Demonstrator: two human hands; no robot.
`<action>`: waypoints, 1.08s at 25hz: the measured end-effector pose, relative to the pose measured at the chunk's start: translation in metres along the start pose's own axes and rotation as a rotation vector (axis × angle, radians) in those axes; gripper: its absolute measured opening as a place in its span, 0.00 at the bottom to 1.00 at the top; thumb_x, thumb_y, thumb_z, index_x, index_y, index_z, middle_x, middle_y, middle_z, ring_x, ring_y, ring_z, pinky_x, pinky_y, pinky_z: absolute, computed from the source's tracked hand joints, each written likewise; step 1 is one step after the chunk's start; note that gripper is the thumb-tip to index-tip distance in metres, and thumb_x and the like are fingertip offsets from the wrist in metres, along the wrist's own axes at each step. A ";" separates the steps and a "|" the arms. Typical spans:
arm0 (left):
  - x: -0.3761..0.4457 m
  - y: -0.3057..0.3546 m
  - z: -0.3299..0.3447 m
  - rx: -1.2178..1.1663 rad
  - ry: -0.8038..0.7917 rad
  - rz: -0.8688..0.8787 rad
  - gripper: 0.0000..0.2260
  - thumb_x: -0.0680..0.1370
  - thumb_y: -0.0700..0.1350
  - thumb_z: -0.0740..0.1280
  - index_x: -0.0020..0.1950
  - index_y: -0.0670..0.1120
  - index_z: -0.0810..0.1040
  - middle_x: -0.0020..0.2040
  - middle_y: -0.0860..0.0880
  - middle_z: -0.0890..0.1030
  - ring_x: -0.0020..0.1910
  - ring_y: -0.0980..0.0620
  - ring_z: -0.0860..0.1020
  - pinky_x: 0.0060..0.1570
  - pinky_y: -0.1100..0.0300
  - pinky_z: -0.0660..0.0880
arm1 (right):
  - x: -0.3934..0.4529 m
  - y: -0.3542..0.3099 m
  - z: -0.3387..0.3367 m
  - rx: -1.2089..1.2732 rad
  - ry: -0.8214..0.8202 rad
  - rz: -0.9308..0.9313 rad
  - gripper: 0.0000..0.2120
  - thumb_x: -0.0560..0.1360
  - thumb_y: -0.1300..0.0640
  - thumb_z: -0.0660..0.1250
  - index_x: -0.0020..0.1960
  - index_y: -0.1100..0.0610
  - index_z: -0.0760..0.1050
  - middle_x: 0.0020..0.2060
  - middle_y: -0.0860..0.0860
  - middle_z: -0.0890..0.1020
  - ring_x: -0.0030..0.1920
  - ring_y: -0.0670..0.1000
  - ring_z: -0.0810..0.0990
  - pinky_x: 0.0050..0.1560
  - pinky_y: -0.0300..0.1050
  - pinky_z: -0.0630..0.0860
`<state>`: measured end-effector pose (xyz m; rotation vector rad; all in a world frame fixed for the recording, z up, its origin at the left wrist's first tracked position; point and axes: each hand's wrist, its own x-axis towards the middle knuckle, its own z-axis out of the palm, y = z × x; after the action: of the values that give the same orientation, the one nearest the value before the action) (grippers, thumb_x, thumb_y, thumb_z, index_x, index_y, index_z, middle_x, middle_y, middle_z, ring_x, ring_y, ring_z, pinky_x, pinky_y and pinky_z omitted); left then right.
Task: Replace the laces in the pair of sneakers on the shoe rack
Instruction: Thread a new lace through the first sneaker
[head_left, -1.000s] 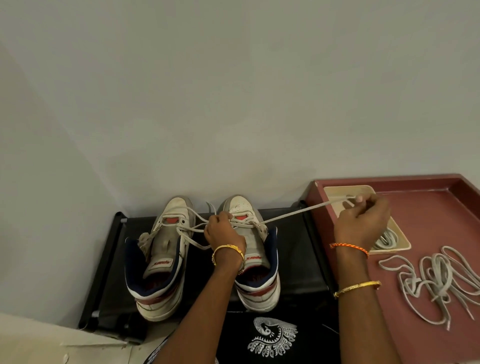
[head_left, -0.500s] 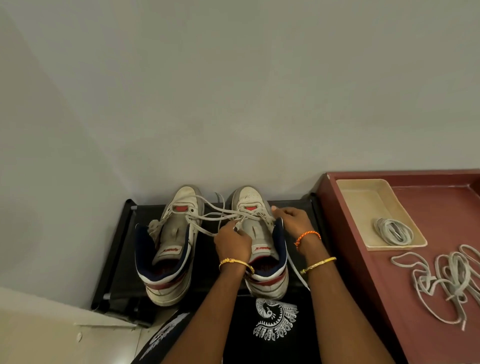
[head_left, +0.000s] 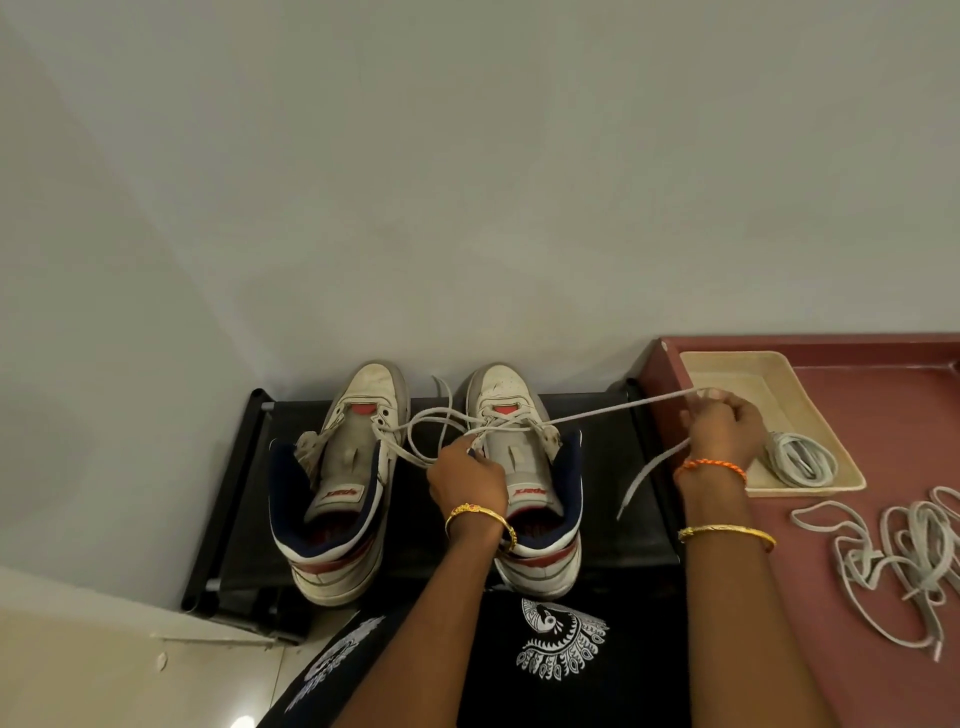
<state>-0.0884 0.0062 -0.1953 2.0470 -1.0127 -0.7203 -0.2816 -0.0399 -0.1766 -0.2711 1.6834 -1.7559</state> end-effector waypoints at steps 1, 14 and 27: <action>0.000 0.000 0.000 0.008 -0.002 0.004 0.12 0.77 0.36 0.61 0.55 0.42 0.82 0.48 0.41 0.83 0.49 0.43 0.80 0.43 0.61 0.71 | -0.001 -0.009 -0.005 0.189 0.006 0.053 0.10 0.74 0.68 0.60 0.38 0.55 0.71 0.35 0.50 0.77 0.36 0.48 0.78 0.46 0.45 0.79; 0.000 0.004 -0.006 -0.041 -0.055 -0.053 0.12 0.77 0.37 0.62 0.57 0.42 0.81 0.50 0.42 0.82 0.49 0.44 0.79 0.42 0.61 0.71 | -0.034 0.055 0.044 -0.814 -0.783 -0.029 0.13 0.73 0.69 0.67 0.33 0.54 0.76 0.37 0.53 0.80 0.45 0.54 0.78 0.50 0.48 0.76; -0.004 0.006 -0.004 -0.017 0.009 -0.065 0.12 0.78 0.37 0.61 0.57 0.42 0.81 0.51 0.42 0.82 0.50 0.44 0.79 0.41 0.61 0.71 | -0.001 0.013 -0.013 -0.564 0.241 -0.308 0.09 0.72 0.65 0.64 0.51 0.65 0.76 0.49 0.60 0.79 0.50 0.60 0.77 0.43 0.42 0.67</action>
<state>-0.0899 0.0081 -0.1879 2.0746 -0.9362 -0.7498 -0.2843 -0.0285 -0.1903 -0.6162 2.4064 -1.5257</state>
